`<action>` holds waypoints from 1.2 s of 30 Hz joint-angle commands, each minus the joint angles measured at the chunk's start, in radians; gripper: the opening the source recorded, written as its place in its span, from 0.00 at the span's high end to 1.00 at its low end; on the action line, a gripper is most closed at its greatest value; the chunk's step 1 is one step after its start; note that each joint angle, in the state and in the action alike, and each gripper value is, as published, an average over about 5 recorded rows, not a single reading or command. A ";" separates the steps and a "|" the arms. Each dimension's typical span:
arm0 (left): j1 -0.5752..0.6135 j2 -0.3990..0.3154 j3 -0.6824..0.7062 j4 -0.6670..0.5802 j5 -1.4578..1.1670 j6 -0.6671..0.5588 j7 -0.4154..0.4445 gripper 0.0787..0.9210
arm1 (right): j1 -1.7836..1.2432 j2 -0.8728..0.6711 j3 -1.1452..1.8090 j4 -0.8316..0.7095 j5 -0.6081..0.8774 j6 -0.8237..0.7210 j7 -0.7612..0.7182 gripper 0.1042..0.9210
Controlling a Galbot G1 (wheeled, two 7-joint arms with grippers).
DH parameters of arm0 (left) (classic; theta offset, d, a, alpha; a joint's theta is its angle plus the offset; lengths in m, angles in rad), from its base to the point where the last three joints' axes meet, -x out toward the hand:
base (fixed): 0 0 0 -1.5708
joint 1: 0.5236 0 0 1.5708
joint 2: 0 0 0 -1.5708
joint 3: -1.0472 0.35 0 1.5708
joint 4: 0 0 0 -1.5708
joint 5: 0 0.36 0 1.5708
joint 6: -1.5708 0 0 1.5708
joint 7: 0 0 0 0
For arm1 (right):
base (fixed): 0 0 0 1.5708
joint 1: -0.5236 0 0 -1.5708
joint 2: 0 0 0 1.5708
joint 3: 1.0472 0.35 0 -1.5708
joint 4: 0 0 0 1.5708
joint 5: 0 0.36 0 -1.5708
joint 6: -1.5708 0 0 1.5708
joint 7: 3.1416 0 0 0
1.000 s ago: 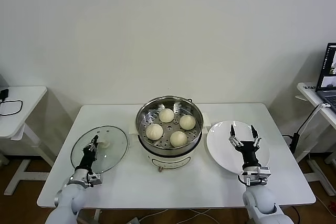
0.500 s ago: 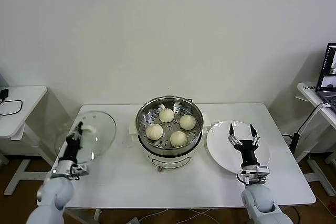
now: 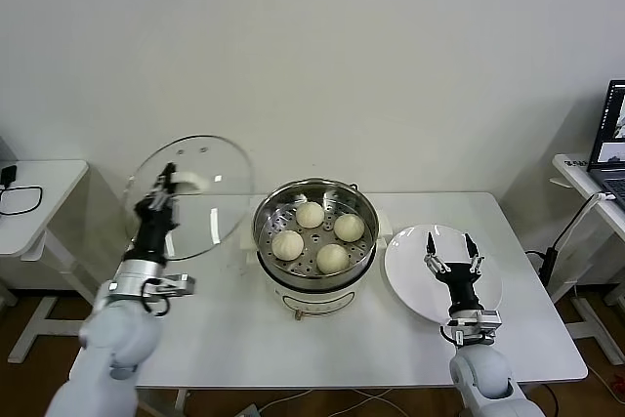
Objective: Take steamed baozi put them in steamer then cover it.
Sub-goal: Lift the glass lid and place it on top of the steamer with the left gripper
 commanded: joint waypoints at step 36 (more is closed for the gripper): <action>-0.277 -0.309 0.576 0.253 0.462 0.407 0.342 0.87 | 0.030 0.083 0.031 -0.084 -0.074 -0.028 0.011 0.12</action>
